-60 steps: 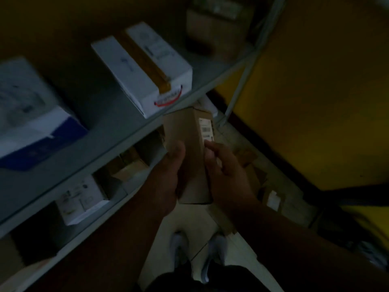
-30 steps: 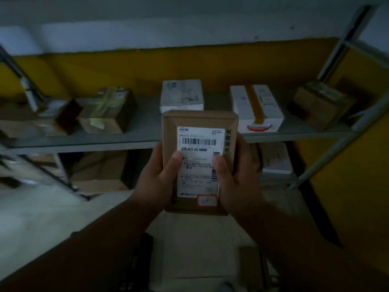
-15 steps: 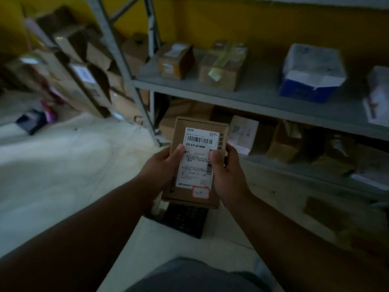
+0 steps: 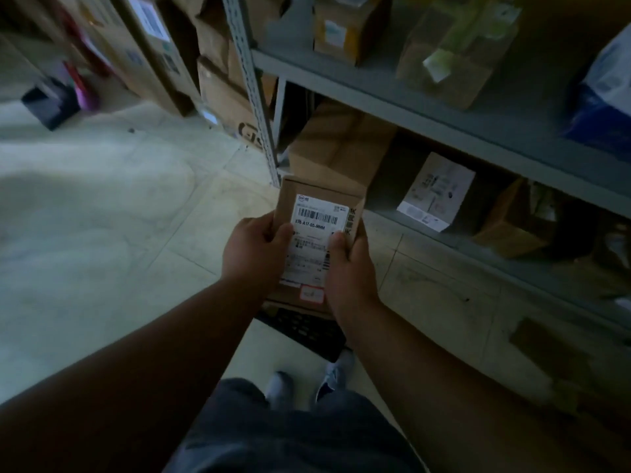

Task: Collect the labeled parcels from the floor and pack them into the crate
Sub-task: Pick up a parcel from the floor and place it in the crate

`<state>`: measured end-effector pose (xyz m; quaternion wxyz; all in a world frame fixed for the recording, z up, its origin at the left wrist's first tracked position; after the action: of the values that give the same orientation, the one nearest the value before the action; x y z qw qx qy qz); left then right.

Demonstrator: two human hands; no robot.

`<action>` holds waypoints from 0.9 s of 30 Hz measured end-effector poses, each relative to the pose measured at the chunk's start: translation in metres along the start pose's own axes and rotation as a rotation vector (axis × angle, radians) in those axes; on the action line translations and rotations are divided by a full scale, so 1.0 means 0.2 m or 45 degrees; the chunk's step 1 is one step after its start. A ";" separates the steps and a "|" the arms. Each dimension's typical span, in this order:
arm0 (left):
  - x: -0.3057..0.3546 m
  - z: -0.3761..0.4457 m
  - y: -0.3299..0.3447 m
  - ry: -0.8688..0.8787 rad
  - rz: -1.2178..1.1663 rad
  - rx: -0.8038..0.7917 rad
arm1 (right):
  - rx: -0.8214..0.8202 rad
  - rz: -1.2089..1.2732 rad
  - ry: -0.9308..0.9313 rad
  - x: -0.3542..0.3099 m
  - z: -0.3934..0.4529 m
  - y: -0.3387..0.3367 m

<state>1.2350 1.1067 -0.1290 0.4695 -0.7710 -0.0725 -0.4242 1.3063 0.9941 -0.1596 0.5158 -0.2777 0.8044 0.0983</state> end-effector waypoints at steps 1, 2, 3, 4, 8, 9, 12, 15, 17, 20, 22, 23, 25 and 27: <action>-0.05 0.05 0.03 -0.005 0.031 -0.014 | 0.017 0.008 0.051 0.05 0.05 0.04; -0.10 0.09 0.06 -0.010 0.046 -0.034 | 0.049 0.024 0.102 0.10 0.10 0.07; -0.16 0.14 0.10 -0.005 0.056 -0.054 | 0.090 0.033 0.151 0.15 0.16 0.11; -0.23 0.19 0.14 -0.001 0.066 -0.082 | 0.134 0.027 0.202 0.21 0.22 0.15; -0.61 0.35 0.38 -0.061 0.051 -0.266 | 0.297 -0.135 0.368 0.54 0.48 0.36; -0.74 0.39 0.45 -0.095 0.059 -0.312 | 0.329 -0.194 0.398 0.64 0.55 0.43; -1.15 0.55 0.66 -0.187 0.073 -0.446 | 0.375 -0.288 0.474 0.99 0.76 0.62; -1.55 0.73 0.86 -0.225 0.093 -0.563 | 0.376 -0.325 0.589 1.39 0.96 0.78; -1.79 0.84 0.97 -0.188 0.196 -0.605 | 0.341 -0.380 0.643 1.64 1.07 0.88; -2.08 0.97 1.14 -0.202 0.305 -0.644 | 0.316 -0.425 0.655 1.94 1.23 1.01; -2.25 1.04 1.24 -0.239 0.389 -0.685 | 0.290 -0.513 0.647 2.11 1.31 1.08; -2.32 1.06 1.29 -0.273 0.410 -0.718 | 0.275 -0.548 0.653 2.18 1.34 1.11; -2.44 1.08 1.38 -0.367 0.378 -0.781 | 0.240 -0.593 0.667 2.31 1.39 1.15; -2.53 1.07 1.44 -0.454 0.347 -0.818 | 0.205 -0.651 0.677 2.39 1.42 1.17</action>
<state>1.1889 1.2623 -0.7277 0.2362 -0.9429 0.0867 -0.2184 1.2475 1.1486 -0.7394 0.3170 -0.4438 0.8202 -0.1727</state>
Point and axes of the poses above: each hand's wrist, its own z-axis towards the middle knuckle, its own y-axis out of the palm, x = y × z, the point moved 1 cm from there along z, towards the middle knuckle, and after that the axes turned 2 degrees about -x, right-handed, at the moved point
